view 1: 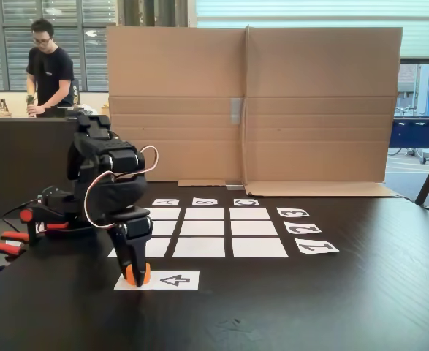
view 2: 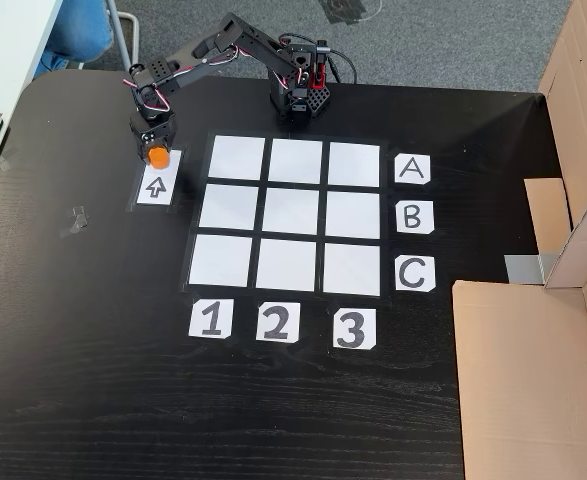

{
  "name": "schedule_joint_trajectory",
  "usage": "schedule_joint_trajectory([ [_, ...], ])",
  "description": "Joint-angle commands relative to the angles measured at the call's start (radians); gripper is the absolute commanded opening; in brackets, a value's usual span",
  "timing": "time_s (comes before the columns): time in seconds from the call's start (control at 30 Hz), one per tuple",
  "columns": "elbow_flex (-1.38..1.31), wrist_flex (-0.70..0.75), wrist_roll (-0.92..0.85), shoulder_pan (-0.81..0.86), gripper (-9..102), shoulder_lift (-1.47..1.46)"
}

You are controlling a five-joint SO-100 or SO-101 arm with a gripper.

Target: Pick up the round, orange token and place it in the grid on square B3.

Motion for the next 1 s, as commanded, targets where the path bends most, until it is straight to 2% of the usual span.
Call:
schedule_joint_trajectory([
  [0.0, 0.02, -0.011, -0.012, 0.006, -1, 0.123],
  [0.33, 0.141, -0.025, -0.021, -0.049, -1, 0.405],
  [0.5, 0.227, -0.028, -0.044, -0.132, -1, 0.569],
  [0.73, 0.334, 0.002, -0.025, -0.35, -1, 0.828],
  [0.97, 0.371, 0.091, 0.006, -0.68, -1, 1.034],
])
